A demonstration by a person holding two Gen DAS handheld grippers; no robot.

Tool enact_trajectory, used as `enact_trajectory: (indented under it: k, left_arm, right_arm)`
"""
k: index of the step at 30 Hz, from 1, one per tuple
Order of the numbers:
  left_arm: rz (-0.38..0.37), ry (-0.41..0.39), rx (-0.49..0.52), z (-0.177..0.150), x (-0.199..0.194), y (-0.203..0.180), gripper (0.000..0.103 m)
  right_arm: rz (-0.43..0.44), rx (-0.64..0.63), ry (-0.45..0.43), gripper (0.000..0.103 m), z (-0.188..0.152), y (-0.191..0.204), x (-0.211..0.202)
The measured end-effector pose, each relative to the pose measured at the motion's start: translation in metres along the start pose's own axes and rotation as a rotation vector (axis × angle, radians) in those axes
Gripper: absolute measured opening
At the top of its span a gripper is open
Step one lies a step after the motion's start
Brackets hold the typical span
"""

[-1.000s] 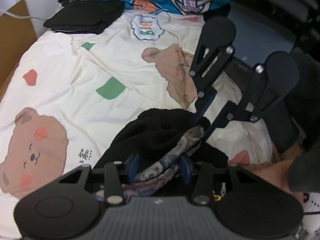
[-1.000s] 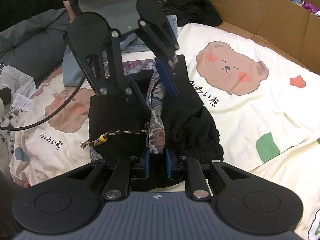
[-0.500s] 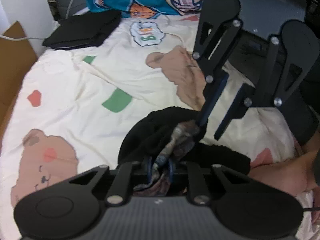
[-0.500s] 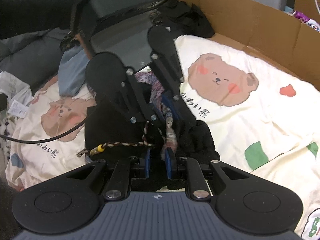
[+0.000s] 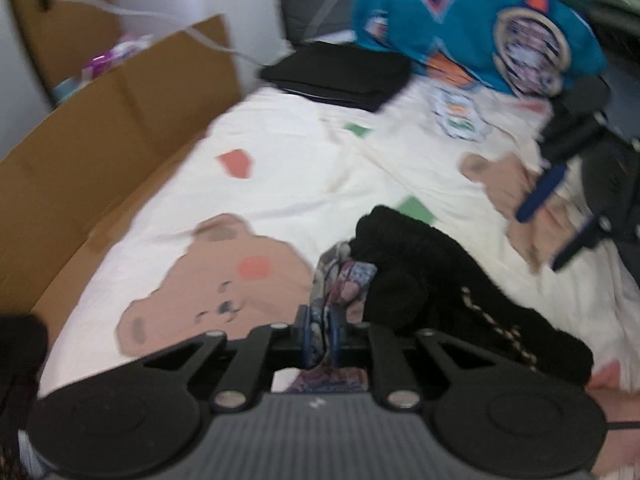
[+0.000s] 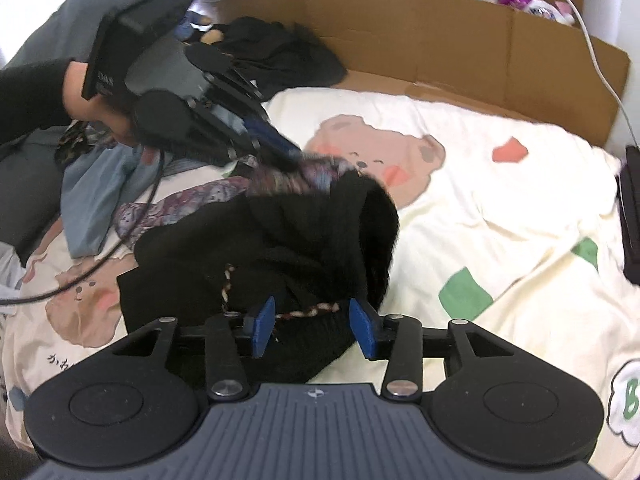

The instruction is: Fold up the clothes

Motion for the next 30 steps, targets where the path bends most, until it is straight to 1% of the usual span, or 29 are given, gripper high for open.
enact_trajectory:
  k: [2, 8, 16, 17, 18, 19, 22, 25, 26, 28, 30]
  left_arm:
    - [0.034, 0.0, -0.027, -0.006, -0.003, 0.01, 0.008]
    - [0.103, 0.034, -0.09, -0.033, -0.01, 0.03, 0.005]
    - [0.187, 0.065, -0.232, -0.081, -0.029, 0.057, 0.004]
    - [0.2, 0.07, -0.246, -0.087, -0.031, 0.06, 0.001]
    - [0.235, 0.083, -0.255, -0.094, -0.033, 0.063, 0.0]
    - [0.266, 0.09, -0.274, -0.101, -0.037, 0.068, 0.0]
    - [0.313, 0.074, -0.395, -0.126, -0.054, 0.086, 0.0]
    - [0.315, 0.049, -0.482, -0.146, -0.064, 0.094, 0.0]
    - [0.31, 0.042, -0.497, -0.15, -0.067, 0.094, 0.0]
    - [0.296, 0.027, -0.515, -0.154, -0.07, 0.092, 0.0]
    - [0.283, 0.015, -0.51, -0.152, -0.071, 0.089, 0.004]
  right_arm:
    - [-0.003, 0.02, 0.002, 0.056, -0.002, -0.001, 0.002]
    - [-0.014, 0.103, 0.025, 0.06, -0.009, -0.006, 0.01]
    - [-0.035, 0.166, 0.052, 0.06, -0.014, -0.016, 0.015]
    - [-0.035, 0.172, 0.056, 0.06, -0.015, -0.017, 0.016]
    - [-0.034, 0.178, 0.059, 0.06, -0.017, -0.017, 0.016]
    - [-0.033, 0.185, 0.062, 0.06, -0.017, -0.018, 0.017]
    - [-0.032, 0.202, 0.075, 0.06, -0.02, -0.018, 0.021]
    - [-0.03, 0.209, 0.087, 0.06, -0.023, -0.017, 0.023]
    - [-0.031, 0.213, 0.09, 0.06, -0.023, -0.017, 0.024]
    - [-0.033, 0.222, 0.092, 0.06, -0.025, -0.017, 0.026]
    - [-0.029, 0.234, 0.091, 0.061, -0.027, -0.018, 0.028]
Point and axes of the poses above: each gripper's, at about its wrist camera, not at the fingertips, and x roughly the way its jaws point, y to its left, z to its top, the point moved 6 cm from there along x, roughly the way its jaws point, and after that the axes turned 8 degrees about x, right-handed, at the moved point
